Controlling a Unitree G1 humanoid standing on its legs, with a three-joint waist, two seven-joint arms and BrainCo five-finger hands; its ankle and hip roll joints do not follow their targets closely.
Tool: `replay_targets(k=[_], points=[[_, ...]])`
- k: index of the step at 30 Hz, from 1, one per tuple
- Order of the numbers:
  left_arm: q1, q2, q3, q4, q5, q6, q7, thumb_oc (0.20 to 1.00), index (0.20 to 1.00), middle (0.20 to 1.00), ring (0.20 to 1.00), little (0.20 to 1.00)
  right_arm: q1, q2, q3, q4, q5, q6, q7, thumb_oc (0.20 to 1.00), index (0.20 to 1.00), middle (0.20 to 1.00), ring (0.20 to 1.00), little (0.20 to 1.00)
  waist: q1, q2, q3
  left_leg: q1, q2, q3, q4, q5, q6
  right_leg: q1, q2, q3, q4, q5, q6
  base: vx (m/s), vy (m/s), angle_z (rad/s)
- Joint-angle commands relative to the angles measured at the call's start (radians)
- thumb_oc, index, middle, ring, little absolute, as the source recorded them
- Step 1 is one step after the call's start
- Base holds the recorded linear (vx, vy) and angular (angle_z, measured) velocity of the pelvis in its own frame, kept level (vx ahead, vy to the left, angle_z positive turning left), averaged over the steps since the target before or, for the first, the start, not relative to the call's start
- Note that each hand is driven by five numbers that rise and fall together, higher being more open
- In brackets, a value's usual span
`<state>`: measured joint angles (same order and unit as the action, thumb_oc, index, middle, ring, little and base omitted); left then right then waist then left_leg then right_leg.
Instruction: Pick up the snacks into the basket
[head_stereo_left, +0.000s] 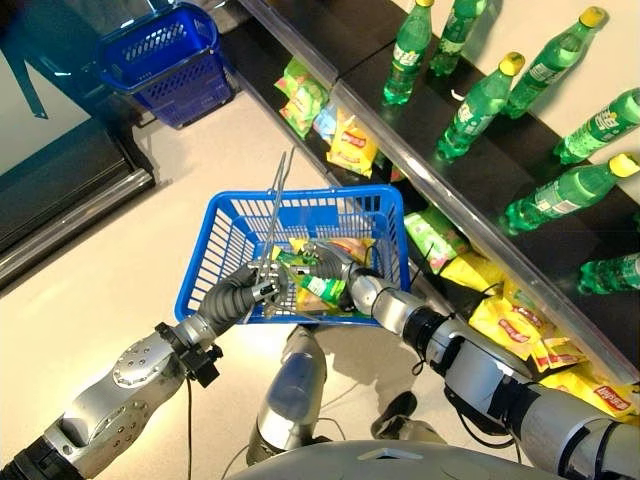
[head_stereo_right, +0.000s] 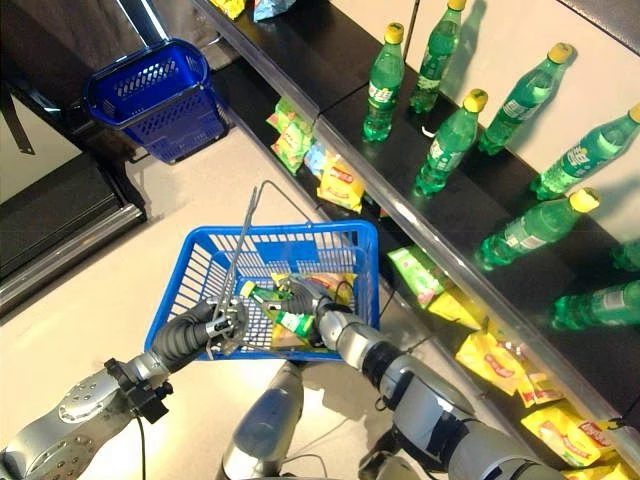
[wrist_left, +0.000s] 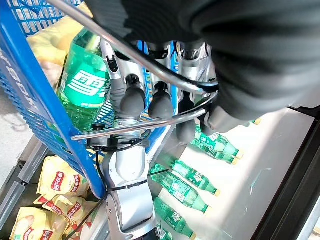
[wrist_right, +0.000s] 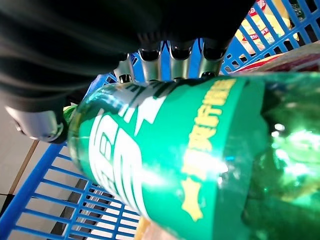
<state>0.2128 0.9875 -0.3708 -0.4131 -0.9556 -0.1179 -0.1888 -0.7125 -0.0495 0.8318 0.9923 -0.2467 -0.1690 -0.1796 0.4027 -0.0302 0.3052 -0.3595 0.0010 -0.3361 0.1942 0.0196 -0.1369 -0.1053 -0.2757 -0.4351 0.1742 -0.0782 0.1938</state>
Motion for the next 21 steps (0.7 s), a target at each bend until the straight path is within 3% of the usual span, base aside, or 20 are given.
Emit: replay_targets(k=[1,12,21], points=[[-0.081,-0.037,0.131,-0.264,-0.033,-0.181,-0.037,0.200,0.200,0.200,0.200,0.200,-0.010,0.046,0.023,-0.012,-0.041,-0.028,-0.007,1.000,1.000,1.000,1.000,1.000,-0.003,-0.023,-0.061,0.014,-0.017,0.028,-0.077,0.038,0.095,-0.033,0.001,0.006,0.007,0.110,-0.012,0.00,0.000,0.00],[-0.059,-0.050,0.140,-0.218,0.014,-0.185,-0.005,0.200,0.200,0.200,0.200,0.200,-0.023,0.015,-0.032,-0.050,0.005,-0.022,-0.040,1.000,1.000,1.000,1.000,1.000,-0.031,-0.038,-0.071,0.023,-0.007,0.040,-0.084,0.037,0.096,-0.035,0.004,0.017,0.003,0.114,-0.013,0.00,0.000,0.00],[-0.010,-0.076,0.162,-0.184,0.050,-0.185,0.032,0.200,0.200,0.200,0.200,0.200,-0.045,-0.117,-0.090,-0.325,0.029,-0.023,-0.074,1.000,1.000,1.000,1.000,1.000,-0.075,-0.058,-0.072,0.034,0.006,0.062,-0.088,0.036,0.098,-0.047,0.009,0.039,0.009,0.113,-0.014,0.00,0.000,-0.02]])
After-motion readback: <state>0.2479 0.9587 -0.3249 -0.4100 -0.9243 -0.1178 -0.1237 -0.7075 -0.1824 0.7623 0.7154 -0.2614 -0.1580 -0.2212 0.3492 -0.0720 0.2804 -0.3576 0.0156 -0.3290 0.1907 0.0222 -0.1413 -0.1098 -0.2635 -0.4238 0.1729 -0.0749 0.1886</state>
